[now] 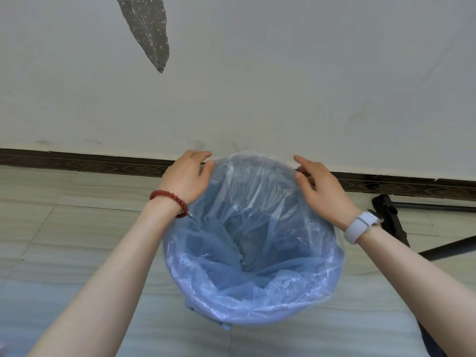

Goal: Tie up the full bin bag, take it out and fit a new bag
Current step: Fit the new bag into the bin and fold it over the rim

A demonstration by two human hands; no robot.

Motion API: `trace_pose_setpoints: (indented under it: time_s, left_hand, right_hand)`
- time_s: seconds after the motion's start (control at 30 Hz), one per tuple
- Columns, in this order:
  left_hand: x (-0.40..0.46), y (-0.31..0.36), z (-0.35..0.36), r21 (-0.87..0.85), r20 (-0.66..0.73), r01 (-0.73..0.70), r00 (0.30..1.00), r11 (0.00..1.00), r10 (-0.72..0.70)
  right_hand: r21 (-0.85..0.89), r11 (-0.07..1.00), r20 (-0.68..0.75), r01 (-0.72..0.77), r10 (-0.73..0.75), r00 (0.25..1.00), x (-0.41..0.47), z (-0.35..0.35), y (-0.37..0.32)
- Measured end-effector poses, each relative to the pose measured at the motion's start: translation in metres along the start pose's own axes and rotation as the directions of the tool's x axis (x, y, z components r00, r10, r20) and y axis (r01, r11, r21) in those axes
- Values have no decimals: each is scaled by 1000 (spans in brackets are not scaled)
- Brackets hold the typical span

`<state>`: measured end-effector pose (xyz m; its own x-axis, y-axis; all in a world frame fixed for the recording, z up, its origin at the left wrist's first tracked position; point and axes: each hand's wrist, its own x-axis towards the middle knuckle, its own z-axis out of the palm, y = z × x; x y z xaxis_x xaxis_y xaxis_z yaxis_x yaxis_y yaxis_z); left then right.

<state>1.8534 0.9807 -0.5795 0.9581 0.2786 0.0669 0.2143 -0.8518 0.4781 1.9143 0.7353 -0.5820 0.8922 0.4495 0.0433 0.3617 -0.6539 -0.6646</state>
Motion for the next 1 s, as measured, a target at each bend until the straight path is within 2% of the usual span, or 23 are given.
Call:
trace_pose_setpoints:
  time_s: [0.13,0.27,0.47,0.63,0.73,0.83,0.9,1.0]
  left_hand:
    - [-22,-17,7,-106,77,88,994,991,-80]
    - [-24,-15,10,-129,78,173,983,976,-164]
    - [-11,-14,12,-114,29,241,970,964,-240]
    - [-13,-18,15,-213,-28,293,952,932,-306]
    - [-21,-20,17,-325,-74,379,903,867,-423]
    - [-29,-12,19,-440,-118,448,830,778,-545]
    - [-32,-5,22,-485,-143,448,807,751,-573]
    - [-34,4,28,-526,-148,420,811,740,-566]
  right_hand:
    - [-61,998,-14,-11,10,1000,-21,7,11]
    - [-100,994,-3,-46,46,999,-17,15,20]
    - [-134,988,4,-83,84,996,11,8,13]
    - [-35,985,54,-170,172,984,16,-5,11]
    - [-19,976,16,-219,219,976,0,-11,13]
    - [79,956,-67,-283,288,955,-12,-6,11]
    - [87,946,-88,-312,319,944,-11,0,9]
    - [66,932,-133,-358,363,922,2,5,11]
